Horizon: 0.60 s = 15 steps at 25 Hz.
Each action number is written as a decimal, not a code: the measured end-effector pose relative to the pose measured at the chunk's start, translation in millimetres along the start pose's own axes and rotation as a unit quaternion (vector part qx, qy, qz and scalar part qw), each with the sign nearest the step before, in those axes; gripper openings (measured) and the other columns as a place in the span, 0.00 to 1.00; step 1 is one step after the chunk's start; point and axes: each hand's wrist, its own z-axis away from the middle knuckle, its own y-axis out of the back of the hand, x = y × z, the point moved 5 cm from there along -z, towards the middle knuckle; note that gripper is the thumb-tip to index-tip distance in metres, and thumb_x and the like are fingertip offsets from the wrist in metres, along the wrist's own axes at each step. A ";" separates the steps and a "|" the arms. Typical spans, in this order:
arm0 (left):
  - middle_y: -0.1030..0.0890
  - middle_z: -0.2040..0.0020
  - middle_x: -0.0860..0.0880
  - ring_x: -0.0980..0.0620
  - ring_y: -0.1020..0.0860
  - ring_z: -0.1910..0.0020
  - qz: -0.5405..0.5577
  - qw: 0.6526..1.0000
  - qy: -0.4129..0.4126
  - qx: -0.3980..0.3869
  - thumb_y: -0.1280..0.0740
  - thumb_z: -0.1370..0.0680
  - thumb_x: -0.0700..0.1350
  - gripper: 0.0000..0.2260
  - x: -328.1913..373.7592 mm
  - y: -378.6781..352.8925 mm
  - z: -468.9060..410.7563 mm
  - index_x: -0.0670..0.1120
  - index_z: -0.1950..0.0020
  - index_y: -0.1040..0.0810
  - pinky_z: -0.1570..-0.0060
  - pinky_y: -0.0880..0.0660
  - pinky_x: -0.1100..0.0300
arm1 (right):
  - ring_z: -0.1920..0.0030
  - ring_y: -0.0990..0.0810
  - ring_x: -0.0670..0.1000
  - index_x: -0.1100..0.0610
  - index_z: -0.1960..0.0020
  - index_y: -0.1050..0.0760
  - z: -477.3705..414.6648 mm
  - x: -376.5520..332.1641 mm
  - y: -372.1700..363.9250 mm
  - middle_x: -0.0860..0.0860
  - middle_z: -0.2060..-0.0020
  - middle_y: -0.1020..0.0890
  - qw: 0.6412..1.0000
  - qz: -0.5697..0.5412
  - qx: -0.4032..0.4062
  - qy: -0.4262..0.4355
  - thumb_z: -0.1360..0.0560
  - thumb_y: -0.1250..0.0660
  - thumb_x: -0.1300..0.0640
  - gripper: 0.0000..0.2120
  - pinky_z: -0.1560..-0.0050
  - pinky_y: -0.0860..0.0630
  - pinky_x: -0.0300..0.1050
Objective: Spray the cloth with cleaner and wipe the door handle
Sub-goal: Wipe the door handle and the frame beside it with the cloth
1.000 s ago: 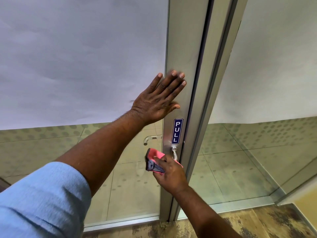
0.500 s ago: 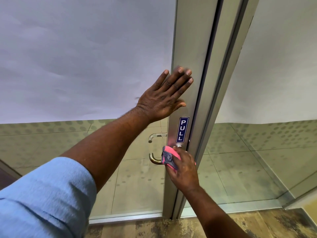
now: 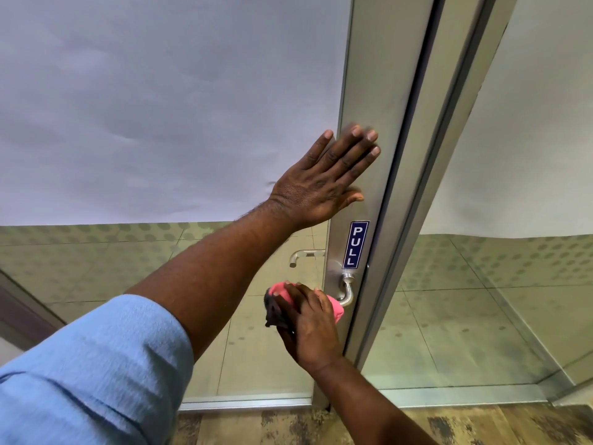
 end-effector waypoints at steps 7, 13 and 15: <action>0.39 0.17 0.42 0.42 0.43 0.18 -0.009 1.000 0.004 -0.004 0.49 0.13 0.63 0.32 -1.6 -0.1 0.2 0.45 0.16 0.44 0.20 0.51 0.44 | 0.24 0.33 0.55 0.46 0.30 0.23 9.6 17.4 8.7 0.47 0.24 0.28 0.993 0.051 -0.042 0.095 0.32 0.25 0.53 0.30 0.24 0.37 0.59; 0.39 0.17 0.42 0.42 0.44 0.18 -0.016 1.000 0.002 -0.009 0.49 0.14 0.64 0.32 -1.2 0.8 0.0 0.45 0.16 0.44 0.20 0.53 0.45 | 0.23 0.36 0.53 0.45 0.31 0.23 16.8 38.6 11.7 0.46 0.26 0.26 0.985 0.080 -0.046 0.144 0.32 0.25 0.55 0.30 0.22 0.42 0.56; 0.39 0.17 0.42 0.42 0.43 0.18 -0.017 1.000 0.001 -0.013 0.50 0.14 0.64 0.32 -1.3 2.6 -0.5 0.45 0.16 0.44 0.20 0.53 0.45 | 0.23 0.36 0.53 0.44 0.29 0.25 20.9 45.0 10.7 0.46 0.26 0.27 0.987 0.076 -0.046 0.137 0.33 0.24 0.56 0.33 0.20 0.45 0.56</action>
